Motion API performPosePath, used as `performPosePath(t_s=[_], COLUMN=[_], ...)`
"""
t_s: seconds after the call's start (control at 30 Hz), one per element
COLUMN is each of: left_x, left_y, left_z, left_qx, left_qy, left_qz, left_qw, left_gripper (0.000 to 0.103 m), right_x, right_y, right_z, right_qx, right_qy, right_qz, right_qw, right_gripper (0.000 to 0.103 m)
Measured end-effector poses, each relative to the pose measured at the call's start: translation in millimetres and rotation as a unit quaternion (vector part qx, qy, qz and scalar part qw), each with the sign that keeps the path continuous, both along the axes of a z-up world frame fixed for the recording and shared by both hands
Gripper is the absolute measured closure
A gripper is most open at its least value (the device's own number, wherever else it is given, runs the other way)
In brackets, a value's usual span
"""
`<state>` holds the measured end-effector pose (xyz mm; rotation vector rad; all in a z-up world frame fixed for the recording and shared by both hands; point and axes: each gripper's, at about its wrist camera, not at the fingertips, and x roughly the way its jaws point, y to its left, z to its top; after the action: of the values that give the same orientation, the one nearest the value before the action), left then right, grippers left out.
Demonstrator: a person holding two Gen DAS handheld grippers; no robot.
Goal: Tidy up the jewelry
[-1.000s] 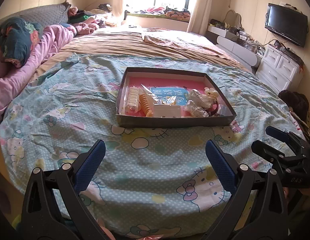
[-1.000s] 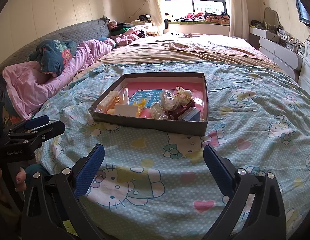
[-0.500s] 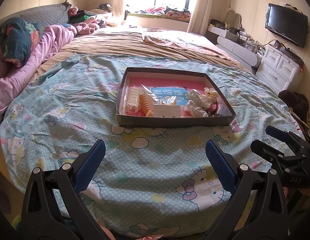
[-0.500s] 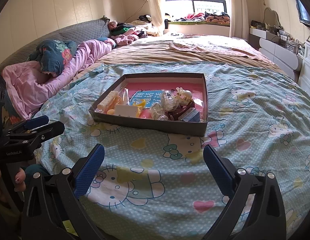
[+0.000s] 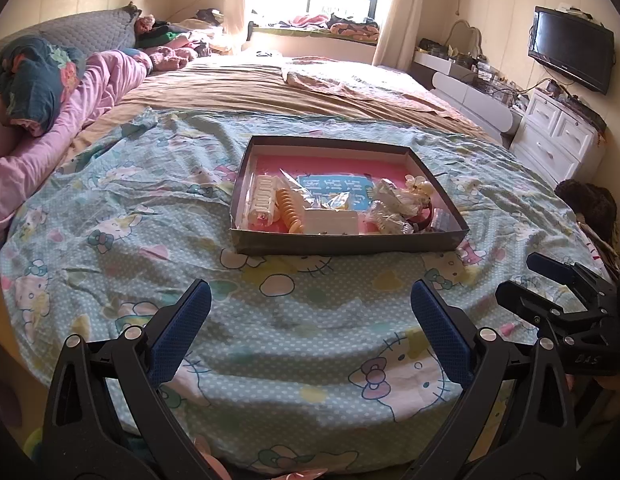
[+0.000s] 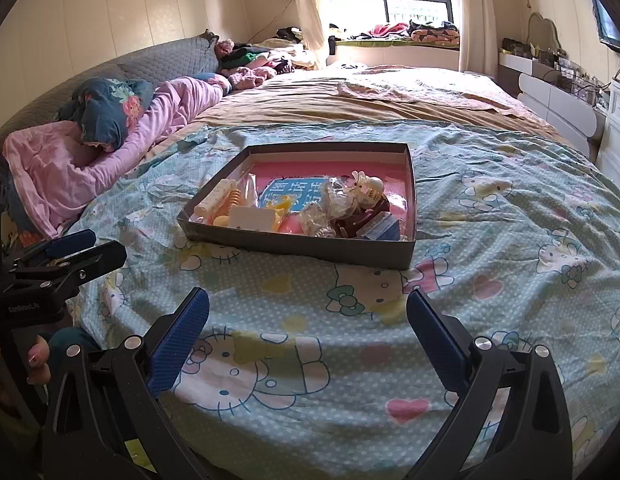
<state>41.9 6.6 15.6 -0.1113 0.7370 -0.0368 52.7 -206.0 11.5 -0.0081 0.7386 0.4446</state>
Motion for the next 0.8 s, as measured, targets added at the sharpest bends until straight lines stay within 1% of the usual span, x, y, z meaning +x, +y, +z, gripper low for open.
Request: performPosePath(t_s=[0.43,0.8], left_x=[-1.8,1.9], left_y=[-1.0,0.8], left_z=[1.3,-3.9], left_qx=[0.001,0.003], left_qy=[0.000,0.012], left_qz=[0.001,-0.001], left_qw=[1.0000,0.9999], left_gripper=[0.009,0.009], right_x=[0.3,4.0], right_y=[0.1,-4.5], right_z=[-0.4,-3.5], right_qx=[0.000,-0.004], right_qy=[0.000,0.000], right_qz=[0.000,-0.009], right_qw=[1.000,1.000], right_gripper=[0.004,0.004])
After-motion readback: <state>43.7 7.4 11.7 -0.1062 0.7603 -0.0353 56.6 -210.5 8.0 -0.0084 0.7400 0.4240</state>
